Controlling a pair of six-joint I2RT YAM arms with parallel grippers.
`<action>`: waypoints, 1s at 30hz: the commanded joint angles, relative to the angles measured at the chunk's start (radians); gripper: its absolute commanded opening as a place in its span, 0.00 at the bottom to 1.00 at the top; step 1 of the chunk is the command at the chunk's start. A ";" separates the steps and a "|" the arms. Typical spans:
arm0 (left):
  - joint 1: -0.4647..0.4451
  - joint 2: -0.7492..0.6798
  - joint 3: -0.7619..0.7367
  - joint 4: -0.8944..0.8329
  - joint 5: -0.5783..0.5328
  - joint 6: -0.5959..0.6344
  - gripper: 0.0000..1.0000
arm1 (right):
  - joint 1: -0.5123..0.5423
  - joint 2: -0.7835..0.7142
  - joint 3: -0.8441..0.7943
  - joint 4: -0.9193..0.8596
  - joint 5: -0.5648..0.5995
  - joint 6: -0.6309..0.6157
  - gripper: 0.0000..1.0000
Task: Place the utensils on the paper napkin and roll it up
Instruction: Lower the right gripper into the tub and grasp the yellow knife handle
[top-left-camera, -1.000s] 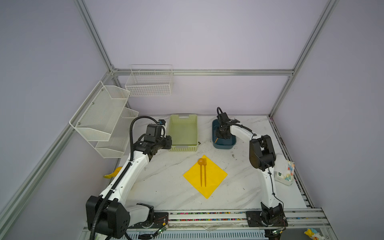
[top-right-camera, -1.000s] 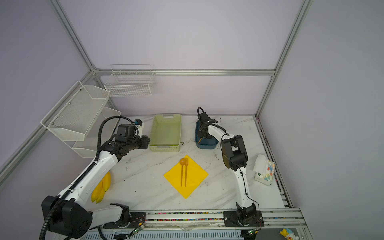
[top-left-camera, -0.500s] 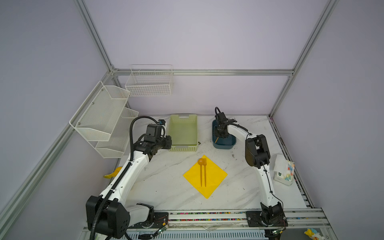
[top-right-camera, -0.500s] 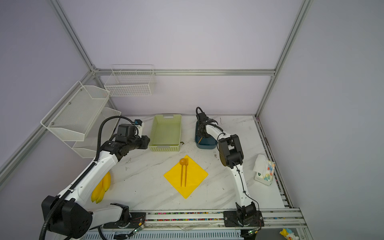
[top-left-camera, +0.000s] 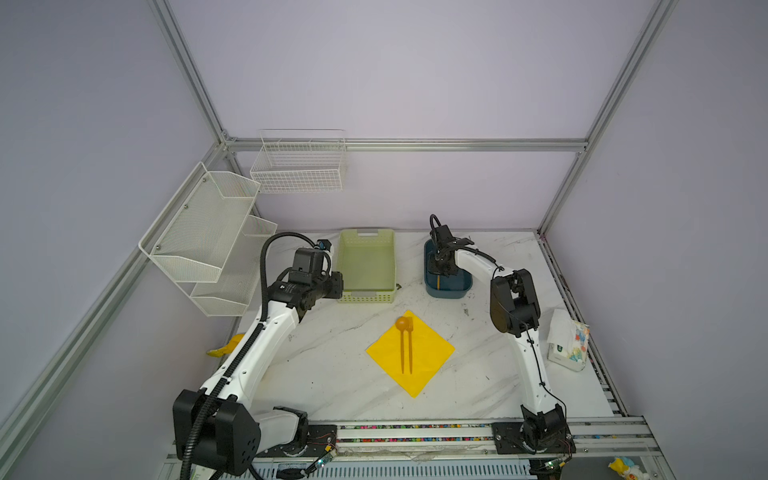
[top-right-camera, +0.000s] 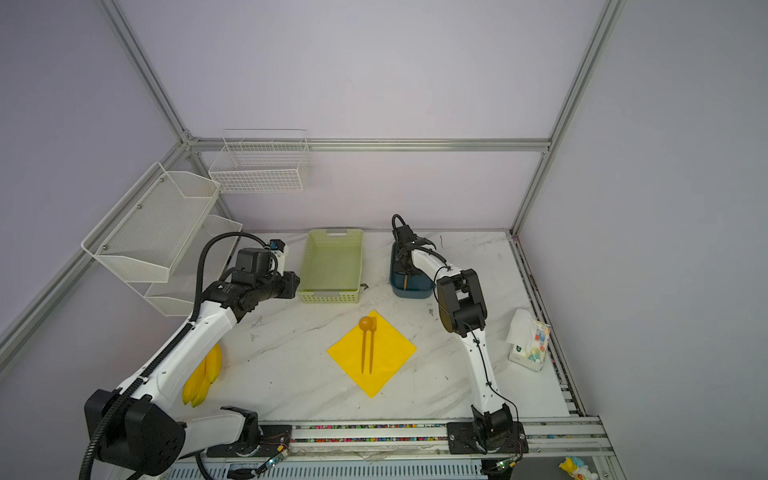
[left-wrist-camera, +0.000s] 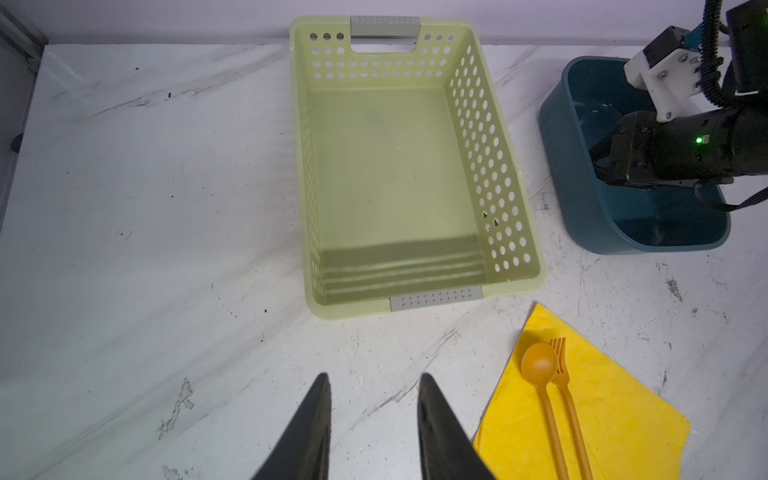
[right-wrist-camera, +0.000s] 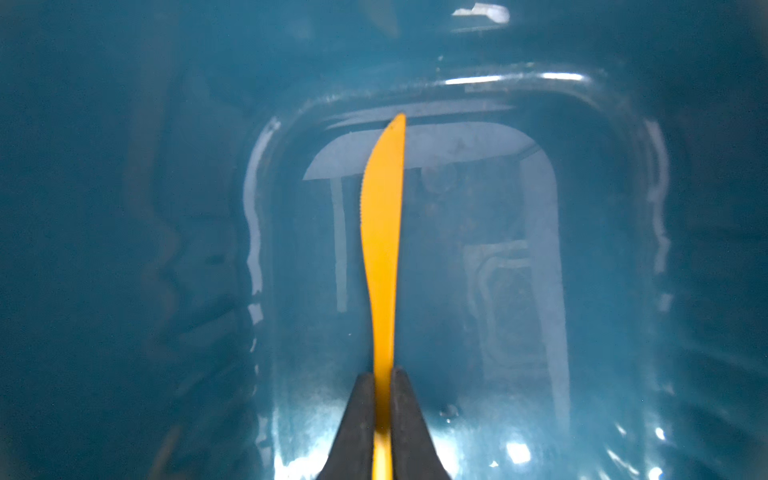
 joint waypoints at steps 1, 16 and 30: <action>-0.001 -0.002 -0.022 0.006 -0.010 0.030 0.35 | -0.002 0.000 -0.006 -0.075 0.016 -0.028 0.09; -0.001 0.005 -0.016 0.003 -0.009 0.031 0.35 | -0.014 -0.027 -0.023 -0.127 -0.015 -0.035 0.23; -0.001 0.011 -0.013 0.002 -0.012 0.031 0.35 | -0.013 0.011 -0.001 -0.183 0.002 -0.021 0.23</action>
